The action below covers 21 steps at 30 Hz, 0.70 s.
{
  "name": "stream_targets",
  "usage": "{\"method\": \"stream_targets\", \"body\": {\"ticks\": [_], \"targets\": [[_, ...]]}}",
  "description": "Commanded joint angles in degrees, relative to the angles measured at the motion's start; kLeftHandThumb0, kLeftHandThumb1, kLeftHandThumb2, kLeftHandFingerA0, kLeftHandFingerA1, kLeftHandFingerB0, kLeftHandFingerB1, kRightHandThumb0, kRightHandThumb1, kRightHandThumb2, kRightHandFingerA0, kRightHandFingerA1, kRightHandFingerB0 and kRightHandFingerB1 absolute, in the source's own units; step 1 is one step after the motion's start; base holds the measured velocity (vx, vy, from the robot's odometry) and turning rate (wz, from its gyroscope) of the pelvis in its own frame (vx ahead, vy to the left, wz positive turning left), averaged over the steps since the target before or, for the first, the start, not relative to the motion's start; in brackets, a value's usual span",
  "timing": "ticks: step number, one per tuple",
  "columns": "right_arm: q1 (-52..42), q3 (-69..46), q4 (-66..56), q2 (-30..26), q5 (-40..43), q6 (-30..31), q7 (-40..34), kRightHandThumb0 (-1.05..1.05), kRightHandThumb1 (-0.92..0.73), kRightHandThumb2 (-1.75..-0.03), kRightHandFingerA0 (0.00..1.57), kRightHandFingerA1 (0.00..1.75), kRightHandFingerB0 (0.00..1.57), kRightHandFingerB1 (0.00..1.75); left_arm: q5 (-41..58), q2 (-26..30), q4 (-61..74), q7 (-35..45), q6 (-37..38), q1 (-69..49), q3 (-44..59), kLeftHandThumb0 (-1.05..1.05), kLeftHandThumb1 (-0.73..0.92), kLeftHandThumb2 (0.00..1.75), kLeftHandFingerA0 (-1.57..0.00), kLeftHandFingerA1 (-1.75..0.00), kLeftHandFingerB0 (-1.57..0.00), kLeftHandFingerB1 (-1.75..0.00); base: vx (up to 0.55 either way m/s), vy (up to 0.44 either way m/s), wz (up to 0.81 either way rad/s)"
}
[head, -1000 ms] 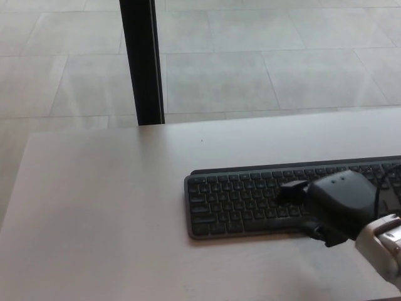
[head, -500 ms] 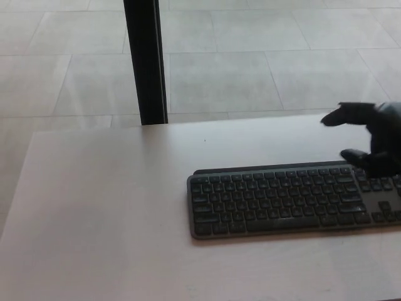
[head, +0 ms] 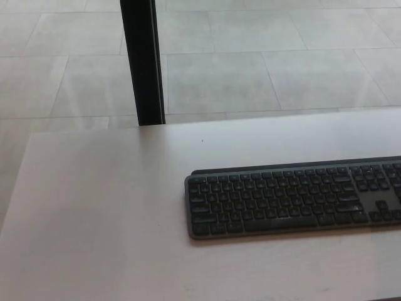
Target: The robot uses its right fingers to click on the space key of the black keyboard placed on the center of the white desk.
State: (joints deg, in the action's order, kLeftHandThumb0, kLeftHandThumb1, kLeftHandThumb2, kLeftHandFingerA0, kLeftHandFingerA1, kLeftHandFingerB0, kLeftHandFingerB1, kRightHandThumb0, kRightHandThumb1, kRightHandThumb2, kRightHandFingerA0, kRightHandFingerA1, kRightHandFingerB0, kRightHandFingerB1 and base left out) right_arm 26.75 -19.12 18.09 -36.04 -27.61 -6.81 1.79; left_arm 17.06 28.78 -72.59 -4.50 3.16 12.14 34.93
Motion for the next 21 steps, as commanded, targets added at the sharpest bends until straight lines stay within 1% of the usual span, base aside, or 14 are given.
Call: {"method": "stream_targets", "body": {"ticks": [1, 2, 4, 5, 7, 10, 11, 13, 15, 16, 17, 18, 20, 21], "targets": [[-8.3, -44.4, 14.3, -3.7, 31.1, 17.1, -6.6, -0.36, -0.48, -0.66, 1.07, 1.57, 0.63, 0.56, 1.0, 1.0, -0.1, 0.1, -0.1, -1.8, 0.6, -0.49, 0.68, 0.60, -0.72, -0.70, -0.58, -0.55, 0.00, 0.000, 0.00], [-11.1, -47.7, 18.2, -1.9, 33.9, 14.1, -9.5, -0.39, -0.42, -0.72, 0.99, 1.60, 0.68, 0.63, 0.8, 1.1, -0.2, -0.4, -0.1, -1.6, 0.4, -0.49, 0.68, 0.60, -0.71, -0.70, -0.59, -0.57, 0.00, 0.000, 0.00], [-12.3, -49.7, 20.1, 0.1, 35.1, 12.8, -12.0, -0.33, -0.37, -0.81, 1.04, 1.67, 0.66, 0.68, 0.7, 1.2, -0.4, -0.6, -0.2, -1.5, 0.4, -0.48, 0.67, 0.60, -0.71, -0.69, -0.58, -0.56, 0.00, 0.000, 0.00], [-12.6, -50.2, 20.1, 1.1, 35.4, 12.9, -12.8, -0.36, -0.44, -0.79, 0.96, 1.65, 0.66, 0.70, 0.7, 1.3, -0.5, -0.4, -0.1, -1.5, 0.4, -0.48, 0.68, 0.60, -0.71, -0.69, -0.58, -0.56, 0.00, 0.000, 0.00], [-12.6, -51.8, 20.0, 3.3, 35.3, 15.4, -16.2, -0.37, -0.49, -0.79, 1.02, 1.48, 0.62, 0.72, 0.5, 1.3, -0.3, 0.0, -0.2, -1.6, 0.1, -0.49, 0.68, 0.61, -0.70, -0.66, -0.56, -0.54, 0.00, 0.000, 0.00], [-12.2, -53.7, 22.9, 5.0, 36.9, 16.4, -18.1, -0.44, -0.54, -0.73, 1.04, 1.42, 0.66, 0.78, 0.6, 1.3, -0.3, -0.3, -0.2, -1.5, 0.3, -0.49, 0.68, 0.60, -0.72, -0.67, -0.57, -0.55, 0.00, 0.000, 0.00], [-12.0, -55.0, 23.0, 6.8, 38.6, 16.6, -18.5, -0.44, -0.45, -0.74, 1.11, 1.50, 0.67, 0.79, 0.6, 1.3, -0.3, -0.5, -0.4, -1.5, 0.3, -0.49, 0.68, 0.60, -0.72, -0.67, -0.58, -0.55, 0.00, 0.000, 0.00], [-11.9, -56.6, 23.8, 9.5, 40.8, 16.4, -18.5, -0.42, -0.49, -0.74, 1.07, 1.52, 0.64, 0.81, 0.8, 1.1, -0.2, 0.3, 0.0, -1.7, 0.4, -0.49, 0.68, 0.60, -0.71, -0.69, -0.57, -0.57, 0.00, 0.000, 0.00], [-12.0, -57.3, 23.8, 12.0, 41.9, 16.1, -17.9, -0.40, -0.50, -0.75, 0.99, 1.63, 0.70, 0.87, 0.7, 1.0, -0.2, 0.2, 0.1, -1.9, 0.3, -0.49, 0.68, 0.61, -0.73, -0.69, -0.59, -0.56, 0.00, 0.000, 0.00], [-12.0, -57.9, 22.5, 14.3, 42.8, 16.8, -17.4, -0.41, -0.40, -0.96, 1.25, 1.34, 0.72, 0.86, 0.7, 1.0, -0.2, 0.1, 0.1, -2.0, 0.3, -0.49, 0.68, 0.60, -0.73, -0.70, -0.61, -0.58, 0.00, 0.000, 0.00], [-11.9, -58.3, 22.2, 14.8, 42.9, 17.0, -17.1, -0.41, -0.40, -0.96, 1.25, 1.34, 0.72, 0.86, 0.7, 1.0, -0.1, 0.0, 0.1, -2.0, 0.3, -0.49, 0.68, 0.60, -0.73, -0.70, -0.61, -0.58, 0.00, 0.000, 0.00], [-11.1, -59.3, 21.3, 16.6, 43.8, 18.4, -18.3, -0.32, -0.47, -0.82, 1.14, 1.63, 0.64, 0.84, 0.8, 0.9, -0.2, 0.1, 0.3, -2.0, 0.4, -0.49, 0.69, 0.60, -0.71, -0.69, -0.59, -0.57, 0.00, 0.000, 0.00], [-10.4, -60.3, 21.9, 17.2, 44.1, 19.0, -18.6, -0.33, -0.47, -0.80, 1.14, 1.63, 0.67, 0.86, 0.7, 1.1, -0.5, -0.1, 0.0, -1.8, 0.3, -0.49, 0.67, 0.60, -0.72, -0.68, -0.61, -0.58, 0.00, 0.000, 0.00], [-10.6, -60.2, 21.6, 18.0, 43.8, 20.2, -18.2, -0.34, -0.45, -0.80, 1.00, 1.67, 0.77, 1.04, 0.9, 1.0, -0.5, 0.0, 0.0, -1.8, 0.5, -0.48, 0.67, 0.60, -0.71, -0.68, -0.60, -0.57, 0.00, 0.000, 0.00]]}}
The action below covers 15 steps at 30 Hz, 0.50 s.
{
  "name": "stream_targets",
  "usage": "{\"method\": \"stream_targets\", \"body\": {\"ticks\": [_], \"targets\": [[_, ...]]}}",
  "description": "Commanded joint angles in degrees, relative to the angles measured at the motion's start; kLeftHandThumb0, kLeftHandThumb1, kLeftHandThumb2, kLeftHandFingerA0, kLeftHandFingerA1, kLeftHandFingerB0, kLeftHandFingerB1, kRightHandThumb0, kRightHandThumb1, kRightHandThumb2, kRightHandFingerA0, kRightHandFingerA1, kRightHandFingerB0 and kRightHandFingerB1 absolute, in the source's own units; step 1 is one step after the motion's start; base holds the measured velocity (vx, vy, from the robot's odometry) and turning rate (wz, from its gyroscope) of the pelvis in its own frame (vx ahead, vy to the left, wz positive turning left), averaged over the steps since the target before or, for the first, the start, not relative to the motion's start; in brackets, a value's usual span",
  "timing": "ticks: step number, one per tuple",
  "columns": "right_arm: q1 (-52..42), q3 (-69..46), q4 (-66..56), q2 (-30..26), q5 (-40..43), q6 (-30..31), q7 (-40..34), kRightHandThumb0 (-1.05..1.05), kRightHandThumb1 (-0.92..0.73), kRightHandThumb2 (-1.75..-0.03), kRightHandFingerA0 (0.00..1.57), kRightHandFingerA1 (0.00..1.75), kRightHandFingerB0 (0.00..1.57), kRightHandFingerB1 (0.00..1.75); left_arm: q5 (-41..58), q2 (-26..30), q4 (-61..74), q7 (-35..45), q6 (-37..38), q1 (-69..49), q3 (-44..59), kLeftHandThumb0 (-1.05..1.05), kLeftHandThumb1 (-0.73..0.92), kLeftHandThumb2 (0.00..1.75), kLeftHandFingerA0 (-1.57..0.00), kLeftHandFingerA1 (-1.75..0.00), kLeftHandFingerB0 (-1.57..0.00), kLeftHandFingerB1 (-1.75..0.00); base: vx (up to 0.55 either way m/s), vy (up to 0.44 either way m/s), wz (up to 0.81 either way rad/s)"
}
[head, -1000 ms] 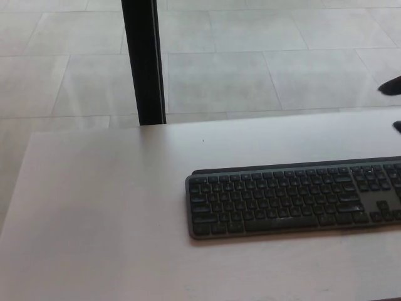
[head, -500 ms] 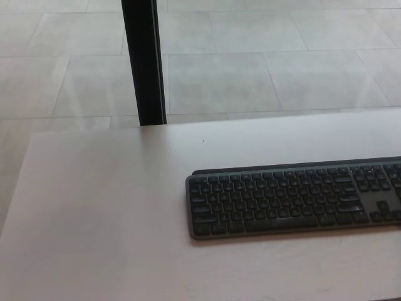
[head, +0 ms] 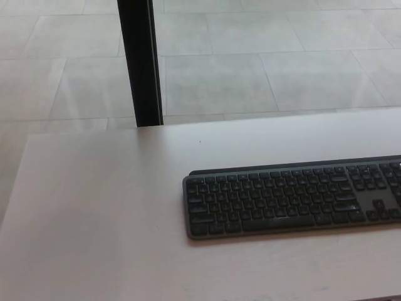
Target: The robot uses its right fingers to click on the space key of the black keyboard placed on the center of the white desk.
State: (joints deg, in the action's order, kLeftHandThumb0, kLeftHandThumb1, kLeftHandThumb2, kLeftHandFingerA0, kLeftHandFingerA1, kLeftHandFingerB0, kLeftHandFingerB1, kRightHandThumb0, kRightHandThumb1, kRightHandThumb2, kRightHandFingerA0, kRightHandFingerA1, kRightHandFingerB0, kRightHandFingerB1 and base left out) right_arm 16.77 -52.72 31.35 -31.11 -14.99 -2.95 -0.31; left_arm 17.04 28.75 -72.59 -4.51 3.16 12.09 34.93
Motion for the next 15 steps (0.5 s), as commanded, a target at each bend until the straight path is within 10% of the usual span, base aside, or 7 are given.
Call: {"method": "stream_targets", "body": {"ticks": [1, 15], "targets": [[-0.9, -26.6, 9.5, 13.3, 30.9, 16.8, -15.1, -0.38, -0.46, -0.81, 1.05, 1.68, 0.87, 1.10, 1.0, 0.9, -0.5, 0.0, 0.0, -1.7, 0.7, -0.49, 0.67, 0.60, -0.71, -0.67, -0.58, -0.56, 0.00, 0.000, 0.00], [-1.3, -27.0, 6.1, 18.0, 30.5, 18.9, -9.6, -0.54, -0.62, -0.66, 0.86, 0.90, 0.67, 0.91, 1.0, 1.1, 0.1, -0.1, -0.1, -1.3, 0.5, -0.49, 0.69, 0.60, -0.73, -0.71, -0.58, -0.55, 0.00, 0.000, 0.00]]}}
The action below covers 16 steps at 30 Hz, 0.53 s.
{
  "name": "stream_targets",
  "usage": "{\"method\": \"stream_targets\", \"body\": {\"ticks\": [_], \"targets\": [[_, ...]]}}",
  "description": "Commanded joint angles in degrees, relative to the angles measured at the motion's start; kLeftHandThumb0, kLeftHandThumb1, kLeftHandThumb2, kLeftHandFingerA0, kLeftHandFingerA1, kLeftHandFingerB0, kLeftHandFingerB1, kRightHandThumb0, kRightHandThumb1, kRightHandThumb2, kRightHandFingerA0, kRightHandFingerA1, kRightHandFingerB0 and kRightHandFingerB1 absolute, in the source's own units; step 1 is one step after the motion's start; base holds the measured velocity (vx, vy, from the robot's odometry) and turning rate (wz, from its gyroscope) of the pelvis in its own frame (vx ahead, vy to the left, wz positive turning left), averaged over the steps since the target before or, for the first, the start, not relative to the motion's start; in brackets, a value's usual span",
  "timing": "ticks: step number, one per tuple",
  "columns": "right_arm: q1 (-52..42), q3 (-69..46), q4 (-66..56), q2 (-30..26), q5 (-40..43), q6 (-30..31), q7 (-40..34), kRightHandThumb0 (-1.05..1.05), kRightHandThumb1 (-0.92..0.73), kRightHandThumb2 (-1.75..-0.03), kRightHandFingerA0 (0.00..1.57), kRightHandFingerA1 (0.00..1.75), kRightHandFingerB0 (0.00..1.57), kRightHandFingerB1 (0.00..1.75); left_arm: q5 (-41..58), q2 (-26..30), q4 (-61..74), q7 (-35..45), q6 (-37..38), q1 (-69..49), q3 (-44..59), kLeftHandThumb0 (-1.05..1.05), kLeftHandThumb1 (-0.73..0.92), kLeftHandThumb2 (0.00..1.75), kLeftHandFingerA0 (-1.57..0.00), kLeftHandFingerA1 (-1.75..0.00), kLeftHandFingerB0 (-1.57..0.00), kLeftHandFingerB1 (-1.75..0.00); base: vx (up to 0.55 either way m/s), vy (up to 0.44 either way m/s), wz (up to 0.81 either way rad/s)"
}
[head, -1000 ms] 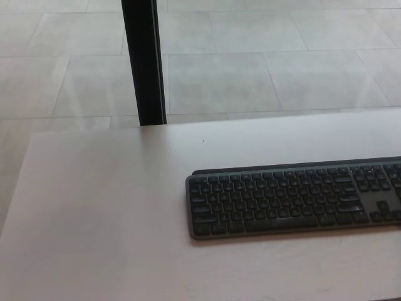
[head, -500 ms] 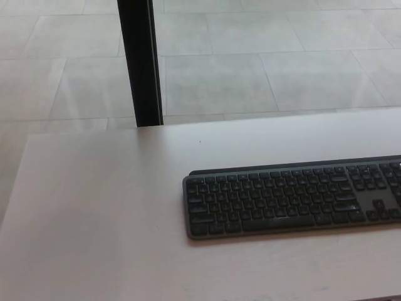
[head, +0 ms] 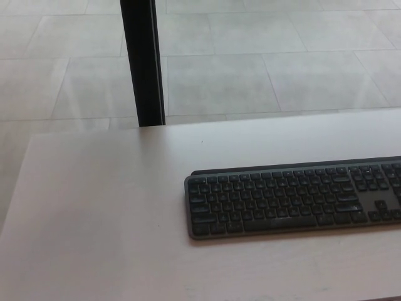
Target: The robot uses its right fingers to click on the space key of the black keyboard placed on the center of the white desk.
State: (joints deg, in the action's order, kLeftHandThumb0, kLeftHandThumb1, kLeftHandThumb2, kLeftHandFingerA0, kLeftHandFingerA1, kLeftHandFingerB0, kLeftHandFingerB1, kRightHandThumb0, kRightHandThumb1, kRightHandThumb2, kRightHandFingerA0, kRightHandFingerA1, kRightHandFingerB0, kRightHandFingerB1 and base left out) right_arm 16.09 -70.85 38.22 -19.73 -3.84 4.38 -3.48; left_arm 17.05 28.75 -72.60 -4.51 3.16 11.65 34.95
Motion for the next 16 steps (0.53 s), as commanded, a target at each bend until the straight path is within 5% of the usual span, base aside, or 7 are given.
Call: {"method": "stream_targets", "body": {"ticks": [1, 7, 9, 16], "targets": [[-0.6, -8.7, -1.3, 6.9, 19.3, 12.0, -6.4, -0.55, -0.63, -0.66, 0.83, 0.88, 0.57, 0.83, 1.2, 1.1, -0.1, 0.1, -0.1, -0.9, 0.7, -0.49, 0.68, 0.60, -0.71, -0.67, -0.56, -0.52, 0.00, 0.000, 0.00], [-0.2, -6.7, -2.4, 7.6, 18.3, 11.8, -7.2, -0.53, -0.63, -0.67, 0.77, 0.76, 0.58, 0.77, 1.4, 0.9, -0.3, 0.0, 0.2, -0.8, 0.9, -0.50, 0.69, 0.61, -0.70, -0.70, -0.58, -0.54, 0.00, 0.000, 0.00], [-0.6, -5.9, -7.0, 9.5, 18.9, 14.4, -7.5, -0.51, -0.57, -0.67, 0.74, 0.74, 0.70, 0.88, 1.9, 0.8, -0.4, 0.1, 0.0, -0.6, 1.4, -0.49, 0.69, 0.61, -0.70, -0.71, -0.55, -0.54, 0.00, 0.000, 0.00], [-0.5, -4.0, -7.0, 9.7, 20.0, 14.6, -9.2, -0.50, -0.54, -0.64, 0.80, 0.79, 0.73, 0.95, 1.7, 0.7, -0.1, 0.1, -0.2, -0.5, 1.5, -0.50, 0.69, 0.61, -0.67, -0.72, -0.53, -0.55, 0.00, 0.000, 0.00]]}}
